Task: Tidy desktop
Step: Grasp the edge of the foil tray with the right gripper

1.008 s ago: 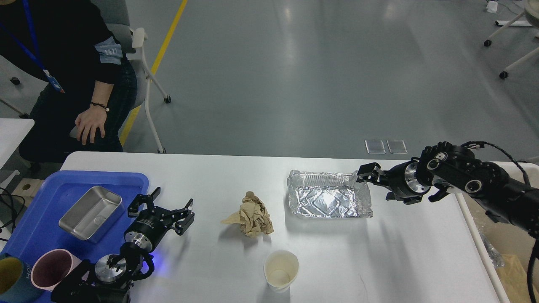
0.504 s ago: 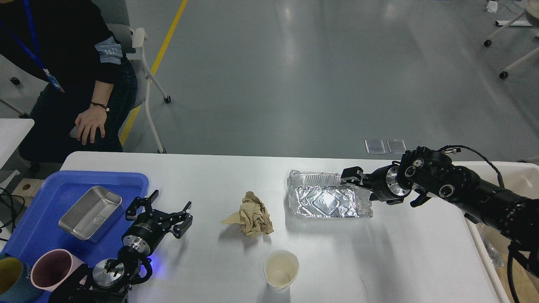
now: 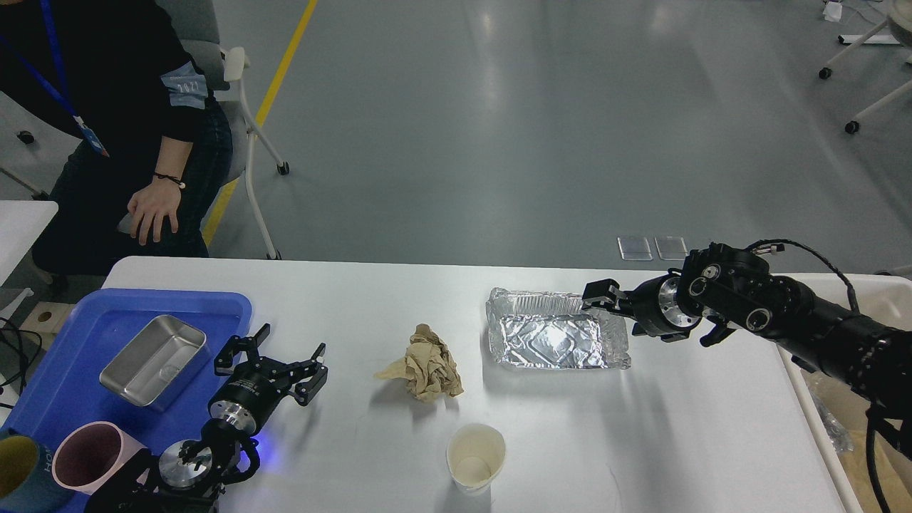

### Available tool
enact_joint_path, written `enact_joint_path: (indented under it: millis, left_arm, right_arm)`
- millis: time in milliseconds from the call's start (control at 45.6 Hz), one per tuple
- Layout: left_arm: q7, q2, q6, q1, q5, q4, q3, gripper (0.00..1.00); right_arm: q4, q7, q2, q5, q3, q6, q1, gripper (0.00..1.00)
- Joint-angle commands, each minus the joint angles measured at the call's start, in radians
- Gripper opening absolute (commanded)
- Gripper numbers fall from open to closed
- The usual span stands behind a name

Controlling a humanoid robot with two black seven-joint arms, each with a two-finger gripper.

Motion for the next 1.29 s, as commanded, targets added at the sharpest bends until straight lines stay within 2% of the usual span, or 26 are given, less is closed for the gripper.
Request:
enact_joint_path:
  millis: [0,395,943,1030,1118,1271]
  left_arm:
    - [0.000,0.001,0.000,0.009,0.000,-0.001,0.000,1.00]
    - [-0.001,0.001,0.000,0.012,0.002,-0.001,0.000,1.00]
    - [-0.001,0.007,-0.001,0.012,0.002,-0.003,0.000,1.00]
    - [-0.001,0.007,-0.001,0.012,0.002,-0.003,0.000,1.00]
    - [-0.001,0.009,-0.001,0.012,0.002,-0.003,0.000,1.00]
    - [-0.001,0.007,-0.001,0.012,0.002,-0.003,0.000,1.00]
  right_arm:
    - [-0.004,0.031,0.000,-0.001,-0.033,-0.004,-0.004,1.00]
    - [-0.050,0.079,0.008,0.002,-0.062,-0.004,-0.005,1.00]
    - [-0.125,0.108,0.080,0.002,-0.067,-0.005,-0.031,1.00]
    - [-0.132,0.109,0.088,0.002,-0.067,-0.005,-0.033,0.95]
    - [-0.132,0.109,0.088,0.002,-0.068,-0.002,-0.034,0.80]
    - [-0.131,0.109,0.088,0.001,-0.068,0.002,-0.034,0.61]
